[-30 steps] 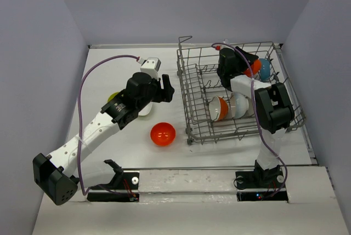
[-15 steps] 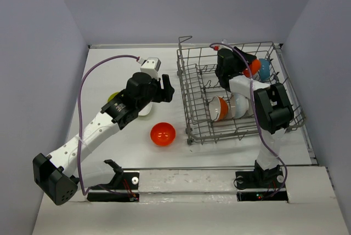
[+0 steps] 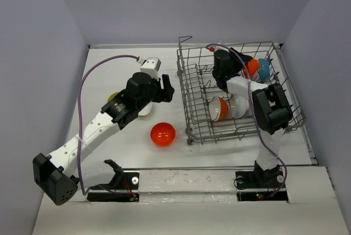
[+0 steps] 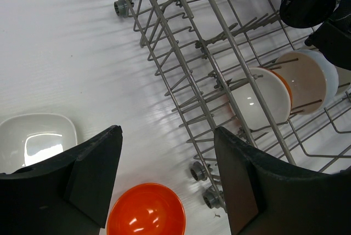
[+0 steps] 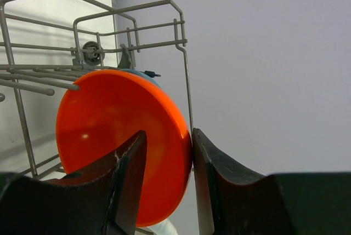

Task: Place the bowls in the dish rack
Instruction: Insert the bowl into the dish rack.

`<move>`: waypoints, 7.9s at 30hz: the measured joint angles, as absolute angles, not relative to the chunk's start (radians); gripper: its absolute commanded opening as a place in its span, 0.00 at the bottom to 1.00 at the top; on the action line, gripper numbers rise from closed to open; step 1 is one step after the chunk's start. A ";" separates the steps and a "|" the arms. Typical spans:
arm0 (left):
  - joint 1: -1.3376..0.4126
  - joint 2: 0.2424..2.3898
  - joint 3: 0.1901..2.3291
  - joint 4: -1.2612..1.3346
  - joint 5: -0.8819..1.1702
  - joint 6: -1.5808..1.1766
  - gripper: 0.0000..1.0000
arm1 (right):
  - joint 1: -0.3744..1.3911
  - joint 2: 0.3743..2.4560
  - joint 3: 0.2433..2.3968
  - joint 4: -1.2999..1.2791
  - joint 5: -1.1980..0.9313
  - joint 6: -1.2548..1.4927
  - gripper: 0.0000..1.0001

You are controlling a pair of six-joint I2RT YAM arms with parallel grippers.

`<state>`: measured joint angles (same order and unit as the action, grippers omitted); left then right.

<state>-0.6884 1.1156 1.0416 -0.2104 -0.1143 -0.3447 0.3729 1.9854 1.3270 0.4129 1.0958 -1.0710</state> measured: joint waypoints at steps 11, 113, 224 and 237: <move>-0.688 1.116 1.042 -0.210 -0.114 -0.345 0.77 | 0.375 1.996 1.329 0.403 1.087 -1.052 0.50; -0.626 1.116 1.040 -0.213 -0.105 -0.345 0.77 | 0.381 1.701 1.368 -0.084 0.551 -0.426 0.01; -0.607 1.102 1.021 -0.213 -0.083 -0.346 0.77 | 0.264 1.818 1.430 -0.336 0.683 -0.018 0.01; -0.605 1.102 1.021 -0.213 -0.083 -0.346 0.77 | 0.241 1.806 1.430 -0.336 0.683 -0.010 0.01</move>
<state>-0.6052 1.1015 1.0210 -0.2131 -0.0830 -0.3462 0.2413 1.8057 1.4300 -0.3363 0.6830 -0.0101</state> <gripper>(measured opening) 0.767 0.017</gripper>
